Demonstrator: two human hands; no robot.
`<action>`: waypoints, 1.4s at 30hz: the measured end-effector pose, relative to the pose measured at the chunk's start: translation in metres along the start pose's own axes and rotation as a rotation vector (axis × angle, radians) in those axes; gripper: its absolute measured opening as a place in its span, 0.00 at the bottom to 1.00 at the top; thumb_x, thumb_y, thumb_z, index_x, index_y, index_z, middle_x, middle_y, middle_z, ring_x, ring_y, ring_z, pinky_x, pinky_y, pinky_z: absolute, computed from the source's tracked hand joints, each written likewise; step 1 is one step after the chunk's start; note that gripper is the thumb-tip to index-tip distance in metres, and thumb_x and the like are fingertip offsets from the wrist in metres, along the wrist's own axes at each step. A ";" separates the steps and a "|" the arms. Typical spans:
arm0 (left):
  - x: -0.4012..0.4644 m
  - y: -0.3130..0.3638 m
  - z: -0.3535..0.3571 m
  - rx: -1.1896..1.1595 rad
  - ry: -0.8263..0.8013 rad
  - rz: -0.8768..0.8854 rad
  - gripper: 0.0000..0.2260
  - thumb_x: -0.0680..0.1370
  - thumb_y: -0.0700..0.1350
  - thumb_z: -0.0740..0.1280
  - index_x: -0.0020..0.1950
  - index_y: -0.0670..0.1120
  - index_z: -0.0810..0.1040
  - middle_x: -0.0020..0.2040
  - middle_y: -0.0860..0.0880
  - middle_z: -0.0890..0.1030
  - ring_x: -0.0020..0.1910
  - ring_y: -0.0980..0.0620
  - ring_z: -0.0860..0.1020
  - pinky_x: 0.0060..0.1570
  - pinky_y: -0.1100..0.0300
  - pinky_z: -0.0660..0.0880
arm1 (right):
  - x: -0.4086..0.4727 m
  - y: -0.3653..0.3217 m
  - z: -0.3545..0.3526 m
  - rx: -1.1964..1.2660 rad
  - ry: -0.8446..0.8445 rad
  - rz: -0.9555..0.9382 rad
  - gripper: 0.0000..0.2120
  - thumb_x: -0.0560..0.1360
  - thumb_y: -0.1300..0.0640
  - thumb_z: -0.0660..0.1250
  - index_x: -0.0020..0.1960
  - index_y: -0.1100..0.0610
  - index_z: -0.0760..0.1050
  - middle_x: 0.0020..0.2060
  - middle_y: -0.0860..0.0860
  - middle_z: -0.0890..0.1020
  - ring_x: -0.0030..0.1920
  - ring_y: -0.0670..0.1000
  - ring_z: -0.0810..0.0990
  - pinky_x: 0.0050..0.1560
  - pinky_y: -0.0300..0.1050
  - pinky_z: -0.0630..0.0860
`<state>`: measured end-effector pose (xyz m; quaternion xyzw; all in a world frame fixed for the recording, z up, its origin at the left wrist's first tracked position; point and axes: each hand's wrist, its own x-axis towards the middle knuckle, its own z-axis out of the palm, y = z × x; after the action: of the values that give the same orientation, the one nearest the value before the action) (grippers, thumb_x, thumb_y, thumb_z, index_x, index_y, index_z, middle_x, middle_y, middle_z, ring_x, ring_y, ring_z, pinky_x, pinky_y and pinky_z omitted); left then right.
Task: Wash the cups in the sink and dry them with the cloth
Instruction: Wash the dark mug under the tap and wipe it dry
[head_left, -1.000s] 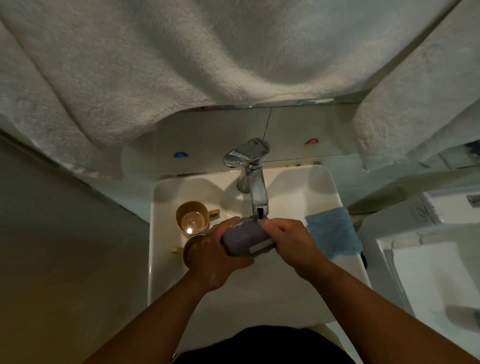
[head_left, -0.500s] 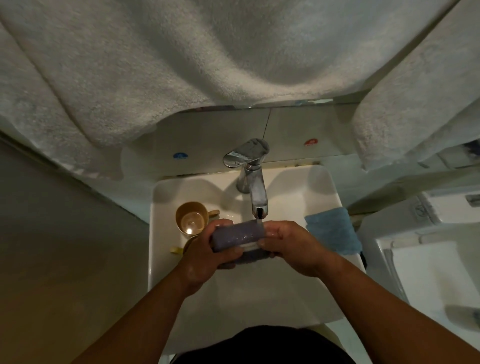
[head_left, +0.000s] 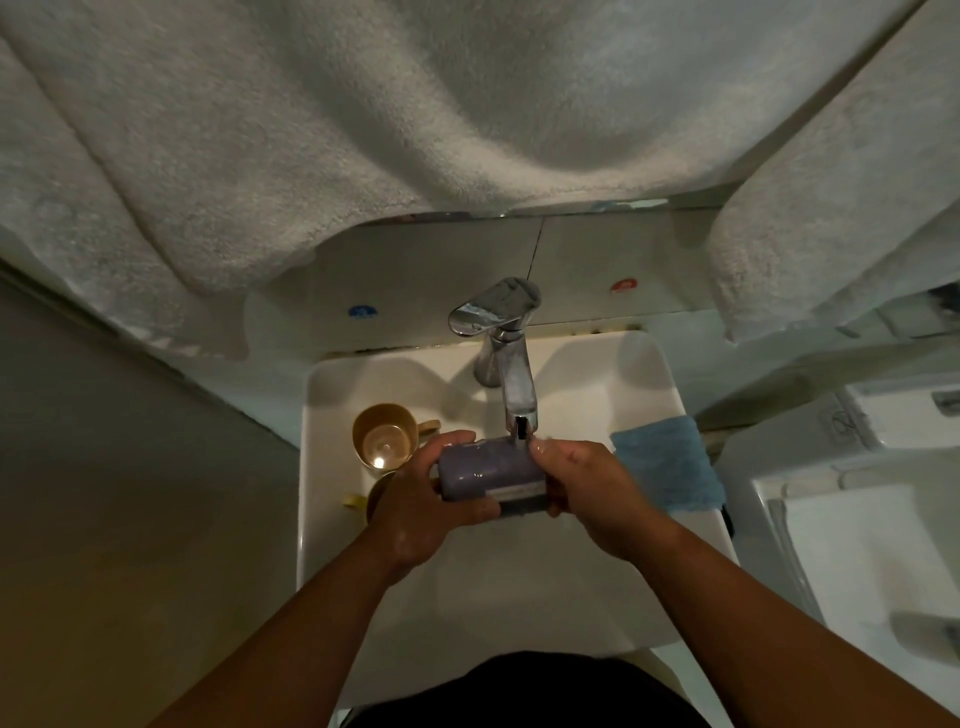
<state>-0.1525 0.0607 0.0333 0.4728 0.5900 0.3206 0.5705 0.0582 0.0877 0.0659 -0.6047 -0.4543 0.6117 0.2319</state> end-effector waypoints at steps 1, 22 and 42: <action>0.000 0.000 0.001 0.013 0.007 0.014 0.36 0.65 0.44 0.84 0.69 0.56 0.73 0.60 0.58 0.80 0.56 0.63 0.80 0.48 0.64 0.81 | -0.001 0.000 -0.001 -0.012 -0.006 -0.037 0.13 0.82 0.54 0.63 0.43 0.56 0.82 0.35 0.53 0.82 0.35 0.49 0.76 0.35 0.43 0.74; -0.002 0.013 0.016 -0.112 0.079 -0.093 0.31 0.65 0.39 0.83 0.59 0.63 0.74 0.59 0.54 0.80 0.50 0.52 0.84 0.47 0.49 0.84 | -0.004 -0.008 0.015 -0.120 0.059 -0.190 0.08 0.73 0.58 0.75 0.43 0.48 0.79 0.40 0.47 0.85 0.42 0.46 0.84 0.41 0.40 0.80; -0.005 0.000 0.015 -0.010 0.064 -0.044 0.36 0.62 0.39 0.84 0.63 0.59 0.70 0.60 0.56 0.79 0.52 0.55 0.83 0.48 0.58 0.83 | 0.006 -0.005 0.023 -0.398 0.140 -0.043 0.11 0.78 0.49 0.69 0.56 0.55 0.78 0.50 0.50 0.82 0.52 0.52 0.81 0.56 0.46 0.78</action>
<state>-0.1381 0.0536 0.0332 0.4463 0.6168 0.3257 0.5606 0.0343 0.0883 0.0635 -0.6698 -0.5619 0.4612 0.1518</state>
